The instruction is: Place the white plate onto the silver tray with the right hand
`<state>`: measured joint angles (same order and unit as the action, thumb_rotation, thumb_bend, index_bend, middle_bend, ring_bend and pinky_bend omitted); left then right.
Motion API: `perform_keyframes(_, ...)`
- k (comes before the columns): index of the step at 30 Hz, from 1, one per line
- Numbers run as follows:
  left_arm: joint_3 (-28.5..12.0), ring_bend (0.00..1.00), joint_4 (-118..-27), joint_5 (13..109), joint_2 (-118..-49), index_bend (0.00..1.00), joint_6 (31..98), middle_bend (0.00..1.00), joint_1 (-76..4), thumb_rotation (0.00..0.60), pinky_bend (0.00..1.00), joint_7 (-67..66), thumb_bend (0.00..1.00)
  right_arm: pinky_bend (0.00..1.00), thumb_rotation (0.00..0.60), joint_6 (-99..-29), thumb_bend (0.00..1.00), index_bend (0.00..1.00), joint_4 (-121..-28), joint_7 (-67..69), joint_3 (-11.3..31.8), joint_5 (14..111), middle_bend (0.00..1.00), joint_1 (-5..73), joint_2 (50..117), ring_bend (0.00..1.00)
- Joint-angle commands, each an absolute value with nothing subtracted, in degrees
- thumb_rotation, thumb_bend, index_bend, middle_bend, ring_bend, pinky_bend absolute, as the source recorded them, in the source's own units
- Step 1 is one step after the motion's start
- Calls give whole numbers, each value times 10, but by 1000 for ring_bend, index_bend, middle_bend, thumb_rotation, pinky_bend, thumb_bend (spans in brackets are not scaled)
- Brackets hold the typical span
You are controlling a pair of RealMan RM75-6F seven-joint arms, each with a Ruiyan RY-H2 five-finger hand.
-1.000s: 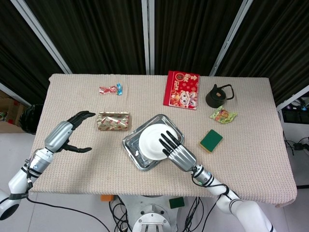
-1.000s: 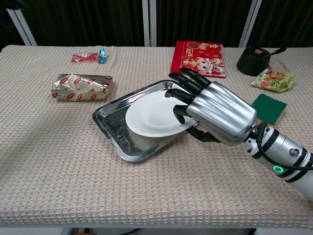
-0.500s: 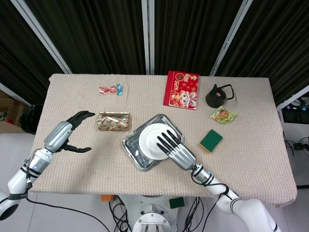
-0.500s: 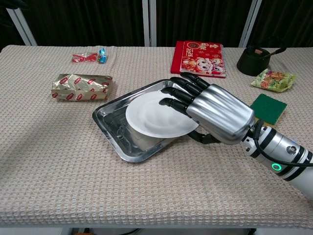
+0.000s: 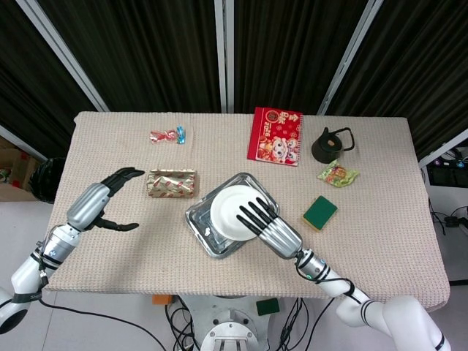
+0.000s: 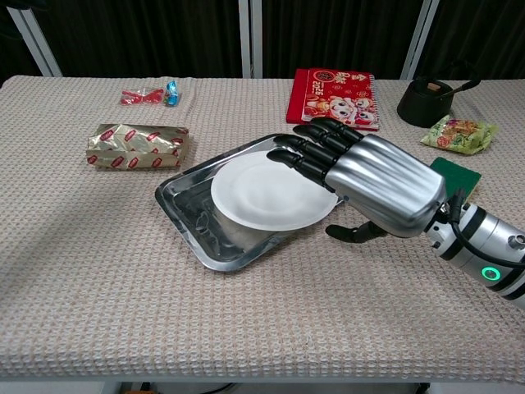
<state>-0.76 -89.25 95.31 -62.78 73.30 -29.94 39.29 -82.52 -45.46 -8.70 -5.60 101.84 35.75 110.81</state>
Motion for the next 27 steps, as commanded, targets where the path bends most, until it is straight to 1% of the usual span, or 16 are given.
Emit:
perform_keyframes(1, -9, 74, -896, 953, -626, 117, 736, 137, -299, 600, 187, 389, 63, 0, 600, -826, 176, 0, -572, -134, -57, 1023, 0, 351, 1027, 0)
perform_keyframes(5, -11, 75, -904, 955, -622, 117, 751, 137, -291, 600, 187, 371, 63, 0, 600, -874, 176, 0, -651, -158, -69, 1027, 0, 312, 953, 0)
perform_keyframes(10, -8, 74, -915, 961, -618, 116, 784, 137, -268, 600, 187, 309, 64, 0, 600, -945, 176, 0, -738, -122, -77, 979, 0, 229, 841, 0)
perform_keyframes(13, 0, 74, -911, 956, -622, 116, 808, 137, -240, 600, 187, 233, 64, 0, 600, -976, 176, 0, -771, -72, -77, 932, 0, 177, 783, 0)
perform_keyframes(15, 7, 74, -905, 947, -629, 117, 832, 137, -210, 600, 183, 155, 64, 0, 600, -992, 176, 0, -784, -33, -77, 903, 0, 143, 751, 0)
perform_keyframes(19, 26, 73, -881, 935, -649, 117, 891, 137, -143, 600, 174, 19, 63, 0, 600, -1007, 176, 0, -782, 20, -75, 867, 0, 95, 713, 0)
perform_keyframes(21, 36, 73, -868, 927, -659, 117, 919, 136, -109, 600, 171, -16, 63, 0, 600, -1001, 176, 0, -773, 43, -74, 852, 0, 77, 701, 0)
perform_keyframes(24, 52, 73, -850, 914, -667, 117, 948, 129, -66, 592, 171, -26, 60, 0, 600, -986, 176, 0, -760, 66, -71, 835, 0, 59, 690, 0)
perform_keyframes(26, 60, 73, -838, 911, -670, 117, 960, 123, -45, 561, 170, -23, 57, 0, 600, -976, 176, 0, -750, 71, -67, 826, 0, 51, 689, 0)
perform_keyframes(27, 65, 73, -832, 911, -671, 116, 967, 118, -33, 520, 170, -18, 52, 0, 600, -969, 176, 0, -745, 74, -64, 821, 0, 47, 690, 0)
